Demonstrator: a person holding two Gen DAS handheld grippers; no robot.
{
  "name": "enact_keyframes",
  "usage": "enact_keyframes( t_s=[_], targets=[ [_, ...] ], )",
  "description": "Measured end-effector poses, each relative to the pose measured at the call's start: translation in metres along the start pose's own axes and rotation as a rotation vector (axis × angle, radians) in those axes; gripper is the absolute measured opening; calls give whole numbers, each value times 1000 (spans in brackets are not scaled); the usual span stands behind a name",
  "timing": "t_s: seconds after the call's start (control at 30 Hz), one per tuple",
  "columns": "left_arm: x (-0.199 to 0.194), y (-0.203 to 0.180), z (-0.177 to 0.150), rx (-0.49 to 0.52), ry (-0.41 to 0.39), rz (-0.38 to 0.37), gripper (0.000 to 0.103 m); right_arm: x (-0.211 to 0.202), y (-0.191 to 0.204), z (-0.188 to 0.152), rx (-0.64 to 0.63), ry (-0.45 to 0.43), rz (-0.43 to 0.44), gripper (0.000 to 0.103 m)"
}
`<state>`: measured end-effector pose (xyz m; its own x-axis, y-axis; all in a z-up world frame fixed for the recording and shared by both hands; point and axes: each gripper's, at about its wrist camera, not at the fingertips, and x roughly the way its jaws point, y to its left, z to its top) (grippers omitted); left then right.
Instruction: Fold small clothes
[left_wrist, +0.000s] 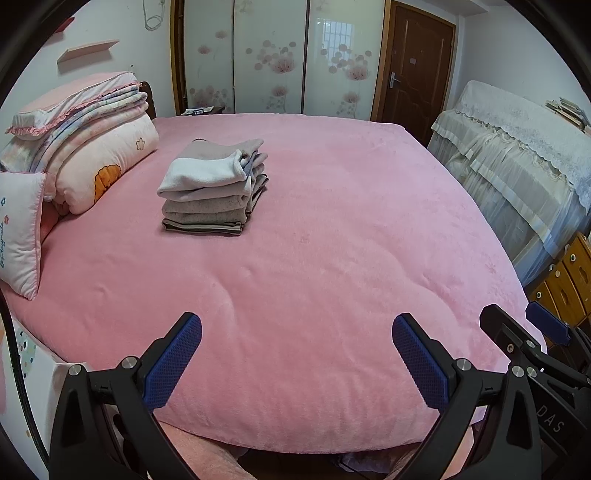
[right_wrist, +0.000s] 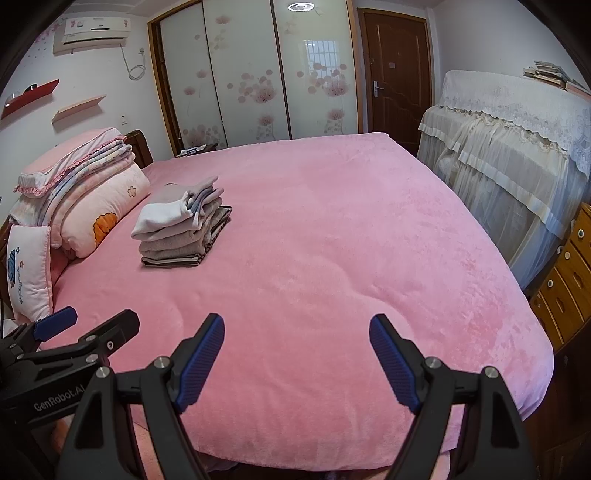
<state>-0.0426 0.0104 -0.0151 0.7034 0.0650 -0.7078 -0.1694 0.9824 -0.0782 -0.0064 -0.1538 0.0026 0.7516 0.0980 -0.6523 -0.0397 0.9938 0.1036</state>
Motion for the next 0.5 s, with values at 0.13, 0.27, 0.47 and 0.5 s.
enact_keyframes(
  t_s=[0.13,0.27,0.47,0.5],
  targets=[
    [1,0,1,4,3,5,103,0,-3,-1,1,3,0,82],
    [3,0,1,5,11,2,103,0,-4,-1,2,3,1,82],
    [4,1,2,7,22,3,103,2,-9,-5,6,10,4,82],
    [5,0,2,7,24,3,103,2,-10,-7,7,11,4,82]
  ],
)
